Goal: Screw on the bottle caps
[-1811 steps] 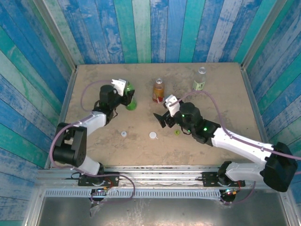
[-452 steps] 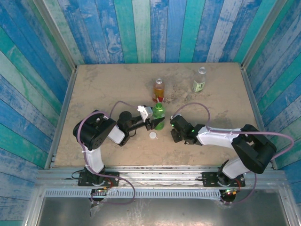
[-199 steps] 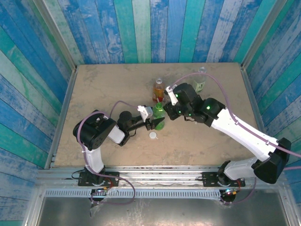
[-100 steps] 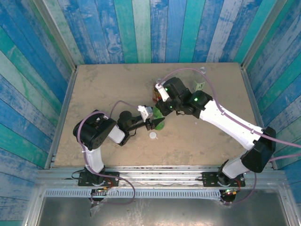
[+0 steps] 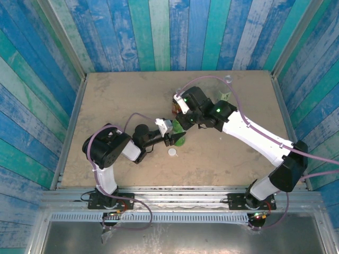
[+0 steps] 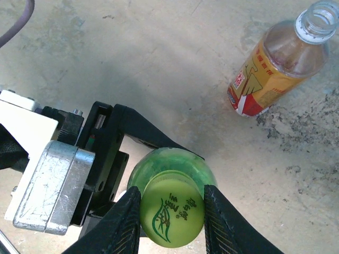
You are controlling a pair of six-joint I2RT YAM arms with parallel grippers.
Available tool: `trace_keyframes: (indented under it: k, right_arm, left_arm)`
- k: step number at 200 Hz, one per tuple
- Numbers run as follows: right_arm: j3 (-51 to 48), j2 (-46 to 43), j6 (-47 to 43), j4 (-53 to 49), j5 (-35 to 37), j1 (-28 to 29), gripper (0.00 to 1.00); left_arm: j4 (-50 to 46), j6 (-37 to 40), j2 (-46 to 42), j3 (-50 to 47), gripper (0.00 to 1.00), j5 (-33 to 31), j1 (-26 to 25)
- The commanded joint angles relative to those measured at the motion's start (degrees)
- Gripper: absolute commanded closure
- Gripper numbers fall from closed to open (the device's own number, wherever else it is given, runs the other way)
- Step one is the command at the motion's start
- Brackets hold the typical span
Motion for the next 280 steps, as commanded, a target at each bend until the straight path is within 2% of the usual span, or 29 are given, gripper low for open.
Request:
trace_keyframes:
  k: [1,97,204,246,280]
  right_arm:
    - [1.04,0.72,-0.73,-2.94,1.24,0.28,0.67]
    - [4.79,4.73,-1.21,-7.23,-0.54,0.32,0.67]
    - [5.56,4.97,0.48,-8.59,-0.48,0.55,0.67]
    - [5.56,3.55,0.93,-6.69,-0.29,0.55,0.6]
    - [4.5,1.33,0.97,-4.69,-0.19,0.54,0.47]
  left_arm:
    - [-4.44,0.64,2.05,-0.2,0.35,1.36,-0.22]
    - [-4.89,0.88,1.97,-0.11,0.35,1.56,-0.25]
    - [-4.8,0.83,2.09,-0.18,0.35,1.68,-0.21]
    - [-4.55,0.74,1.98,-0.37,0.35,1.82,-0.21]
    - [-4.55,0.66,1.91,-0.41,0.35,2.06,-0.22]
